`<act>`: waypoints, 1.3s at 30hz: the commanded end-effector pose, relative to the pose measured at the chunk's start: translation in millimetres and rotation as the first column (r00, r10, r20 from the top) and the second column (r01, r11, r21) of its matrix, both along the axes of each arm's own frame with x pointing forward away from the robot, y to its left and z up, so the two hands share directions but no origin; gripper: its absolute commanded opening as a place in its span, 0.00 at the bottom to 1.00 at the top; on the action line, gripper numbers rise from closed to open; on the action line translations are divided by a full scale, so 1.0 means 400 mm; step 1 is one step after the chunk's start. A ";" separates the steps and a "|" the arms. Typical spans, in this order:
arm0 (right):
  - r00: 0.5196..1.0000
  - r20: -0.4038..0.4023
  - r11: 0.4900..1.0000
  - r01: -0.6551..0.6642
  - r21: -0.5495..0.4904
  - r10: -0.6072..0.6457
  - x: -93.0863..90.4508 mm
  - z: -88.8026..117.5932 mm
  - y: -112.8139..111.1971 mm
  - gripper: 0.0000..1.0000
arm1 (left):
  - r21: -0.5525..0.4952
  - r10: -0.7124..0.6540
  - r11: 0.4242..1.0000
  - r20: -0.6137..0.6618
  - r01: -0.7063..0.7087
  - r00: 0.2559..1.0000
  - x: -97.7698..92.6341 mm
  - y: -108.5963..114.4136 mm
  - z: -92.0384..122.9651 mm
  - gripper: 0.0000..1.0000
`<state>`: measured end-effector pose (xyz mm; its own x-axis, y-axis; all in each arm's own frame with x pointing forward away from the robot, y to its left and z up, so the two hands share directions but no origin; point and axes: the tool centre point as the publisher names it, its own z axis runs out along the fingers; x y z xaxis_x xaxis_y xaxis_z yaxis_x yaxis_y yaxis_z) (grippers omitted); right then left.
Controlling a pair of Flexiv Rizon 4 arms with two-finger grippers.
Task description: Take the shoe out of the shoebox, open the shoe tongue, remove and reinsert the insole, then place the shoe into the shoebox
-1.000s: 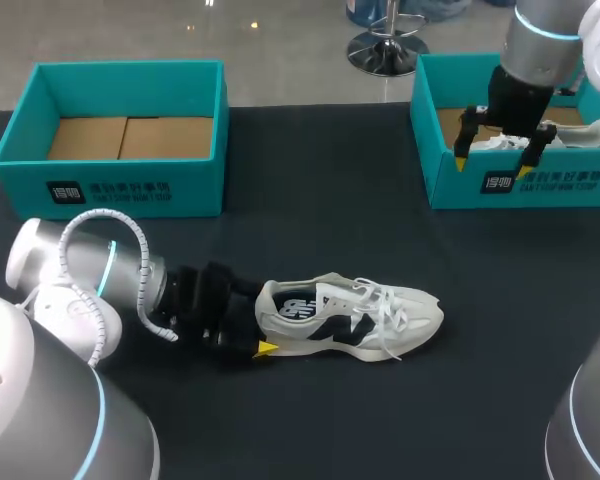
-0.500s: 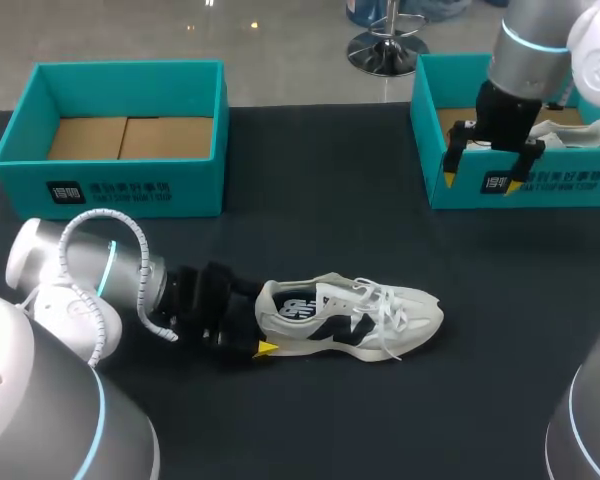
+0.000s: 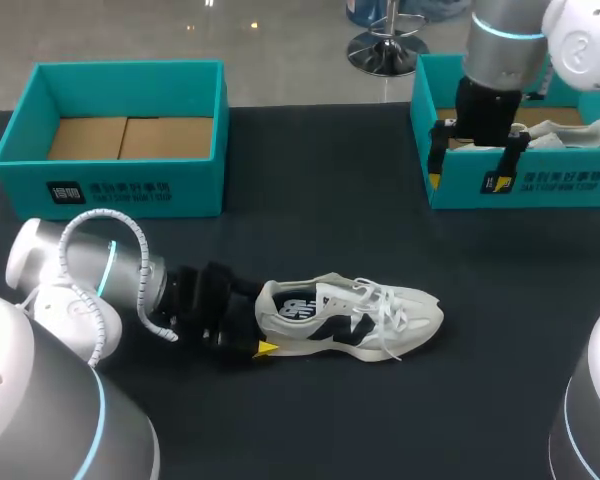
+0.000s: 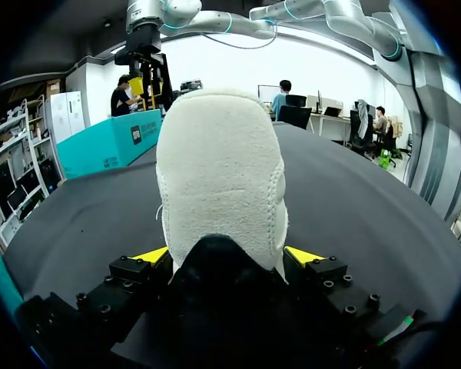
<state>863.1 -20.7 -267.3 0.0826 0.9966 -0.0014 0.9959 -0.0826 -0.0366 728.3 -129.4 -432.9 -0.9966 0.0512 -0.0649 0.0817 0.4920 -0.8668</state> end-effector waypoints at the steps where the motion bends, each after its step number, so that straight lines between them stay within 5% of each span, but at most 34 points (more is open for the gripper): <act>1: 1.000 -0.002 0.995 -0.011 -0.099 0.011 -0.043 0.007 0.085 1.00 | 0.003 -0.001 1.000 0.000 0.001 1.000 0.001 0.000 -0.008 0.00; 9: 0.997 -0.053 0.990 -0.061 -0.124 0.055 -0.137 0.001 0.195 1.00 | 0.003 -0.001 1.000 0.000 0.001 1.000 0.001 0.000 -0.008 0.00; 17: 0.995 -0.100 1.000 -0.005 0.014 0.006 -0.234 -0.023 0.339 1.00 | 0.003 -0.001 1.000 0.000 0.001 1.000 0.001 0.000 -0.008 0.00; 35: 0.995 -0.099 1.000 -0.007 0.015 0.009 -0.228 -0.012 0.339 1.00 | 0.003 -0.001 1.000 0.000 0.001 1.000 0.001 0.000 -0.008 0.00; 39: 0.998 -0.057 1.000 0.001 0.015 0.000 -0.245 0.013 0.378 1.00 | 0.003 -0.001 1.000 0.000 0.001 1.000 0.001 0.000 -0.008 0.00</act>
<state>773.3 121.4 -268.3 0.0814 0.9966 0.0147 0.9895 -0.0790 -0.1207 728.3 -129.4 -432.9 -0.9966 0.0511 -0.0649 0.0816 0.4920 -0.8667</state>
